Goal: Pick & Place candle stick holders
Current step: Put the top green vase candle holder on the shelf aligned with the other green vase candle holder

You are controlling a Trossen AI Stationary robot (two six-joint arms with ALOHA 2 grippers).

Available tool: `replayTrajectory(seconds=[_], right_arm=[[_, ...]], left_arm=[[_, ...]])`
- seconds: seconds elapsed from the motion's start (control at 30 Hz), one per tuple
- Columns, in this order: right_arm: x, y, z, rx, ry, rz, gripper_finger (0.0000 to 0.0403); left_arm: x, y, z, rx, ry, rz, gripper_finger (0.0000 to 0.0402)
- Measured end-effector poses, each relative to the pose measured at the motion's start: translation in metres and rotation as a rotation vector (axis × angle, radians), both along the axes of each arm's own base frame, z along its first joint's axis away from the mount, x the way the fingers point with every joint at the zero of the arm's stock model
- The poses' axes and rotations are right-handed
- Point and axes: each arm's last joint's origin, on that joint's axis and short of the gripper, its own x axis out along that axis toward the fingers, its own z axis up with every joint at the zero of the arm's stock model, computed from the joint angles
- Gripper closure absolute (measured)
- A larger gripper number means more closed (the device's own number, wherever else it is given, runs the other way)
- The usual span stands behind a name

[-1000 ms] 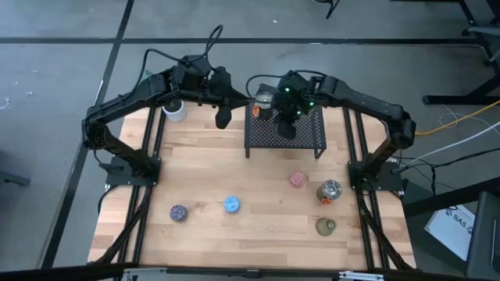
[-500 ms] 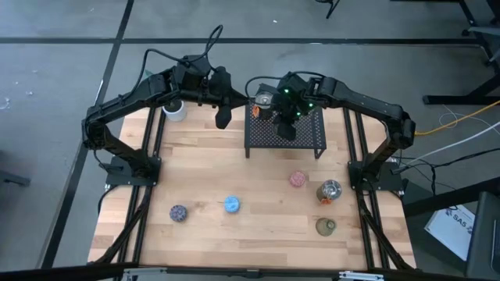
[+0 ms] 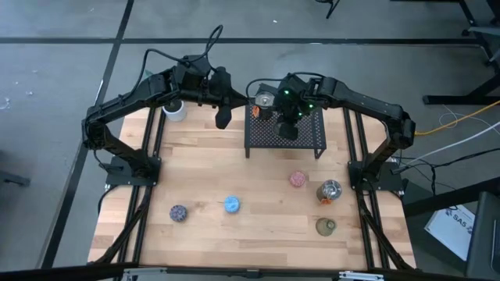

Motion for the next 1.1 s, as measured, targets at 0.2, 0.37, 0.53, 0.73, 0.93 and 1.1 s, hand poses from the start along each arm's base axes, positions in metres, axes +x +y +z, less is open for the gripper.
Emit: replayTrajectory(seconds=[0.2, 0.37, 0.53, 0.73, 0.93, 1.1], right_arm=[[-0.0018, -0.0001, -0.0009, -0.015, 0.026, -0.008, 0.0403], [-0.0032, -0.0009, -0.0010, -0.036, 0.043, -0.021, 0.0403], [-0.0046, -0.0016, -0.0013, -0.061, 0.063, -0.034, 0.0403], [-0.0051, -0.0020, -0.0014, -0.079, 0.073, -0.044, 0.0403], [-0.0063, -0.0022, -0.0016, -0.090, 0.088, -0.058, 0.0403], [-0.0076, -0.0031, -0.0018, -0.127, 0.111, -0.074, 0.0403]], left_arm=[[0.0000, 0.0000, 0.0000, -0.011, -0.002, 0.003, 0.0364], [0.0000, -0.0001, 0.0000, -0.018, -0.003, 0.005, 0.0367], [0.0001, -0.0003, 0.0000, -0.021, -0.004, -0.003, 0.0368], [0.0001, -0.0006, 0.0000, -0.025, -0.006, -0.013, 0.0369], [0.0001, -0.0007, 0.0000, -0.027, -0.006, -0.012, 0.0369], [0.0001, -0.0006, 0.0000, -0.027, -0.006, -0.012, 0.0369]])
